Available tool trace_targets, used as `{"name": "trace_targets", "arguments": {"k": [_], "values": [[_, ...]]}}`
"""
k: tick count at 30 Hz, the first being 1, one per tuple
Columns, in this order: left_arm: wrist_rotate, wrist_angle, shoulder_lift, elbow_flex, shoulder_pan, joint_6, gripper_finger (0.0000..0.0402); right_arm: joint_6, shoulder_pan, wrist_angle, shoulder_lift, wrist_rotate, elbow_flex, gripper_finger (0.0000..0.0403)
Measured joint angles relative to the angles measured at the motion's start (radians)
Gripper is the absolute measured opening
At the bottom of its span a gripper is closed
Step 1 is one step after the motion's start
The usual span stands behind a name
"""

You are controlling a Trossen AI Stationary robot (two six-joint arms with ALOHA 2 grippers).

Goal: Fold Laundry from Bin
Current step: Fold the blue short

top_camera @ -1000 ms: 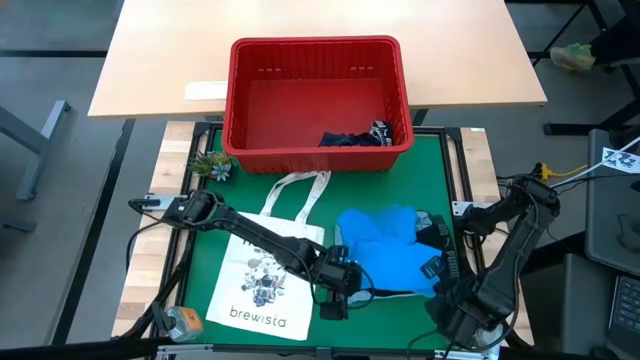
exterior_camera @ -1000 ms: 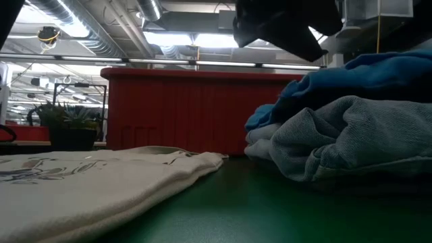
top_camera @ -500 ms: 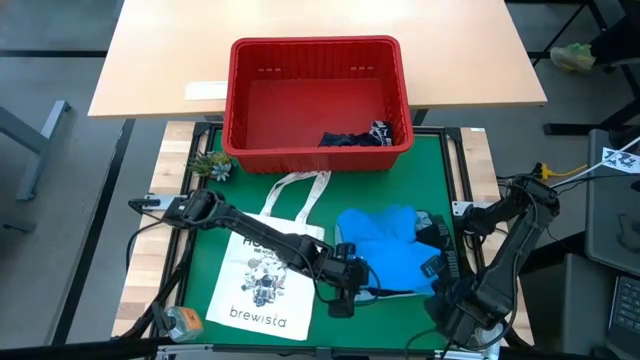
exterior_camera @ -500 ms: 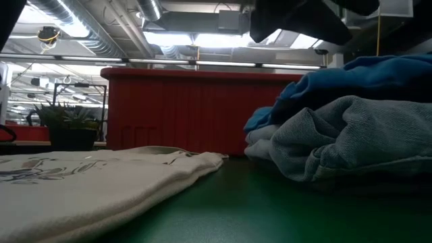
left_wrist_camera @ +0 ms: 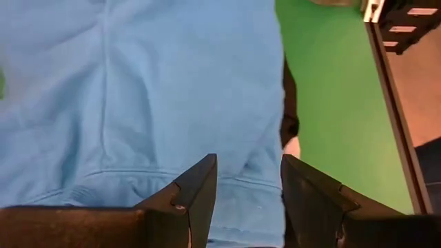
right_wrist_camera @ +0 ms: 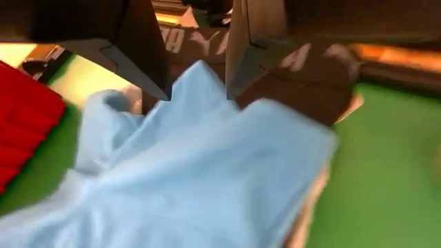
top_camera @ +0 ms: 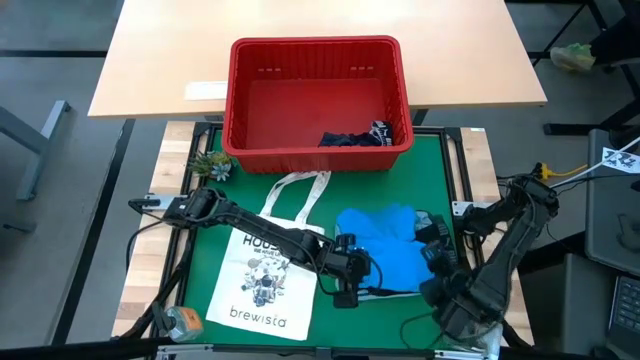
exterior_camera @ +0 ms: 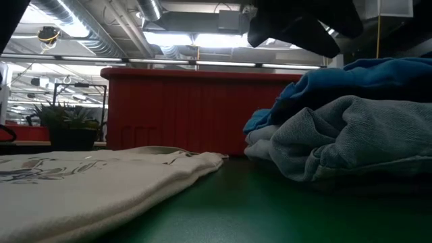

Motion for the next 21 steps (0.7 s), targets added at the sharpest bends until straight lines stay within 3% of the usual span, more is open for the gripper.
{"name": "trace_targets", "arguments": {"k": [4,9,12,16,21], "values": [[0.000,-0.004,0.000,0.000,-0.002,-0.002,0.0155,0.002,-0.064,-0.003,-0.003,0.018,-0.044,0.0138],[0.002,-0.009,0.000,0.000,-0.002,-0.002,0.0155,-0.090,-0.145,-0.002,-0.024,-0.136,-0.138,0.0138],[0.002,-0.010,0.000,0.000,-0.001,-0.002,0.0155,-0.113,-0.162,-0.002,-0.062,-0.154,-0.184,0.0138],[0.002,-0.009,0.000,0.000,-0.004,-0.002,0.0155,-0.079,-0.156,-0.001,-0.168,-0.119,-0.215,0.0138],[0.002,-0.009,0.000,0.000,-0.004,-0.002,0.0155,0.107,-0.159,0.027,-0.372,-0.094,-0.298,0.0138]]}}
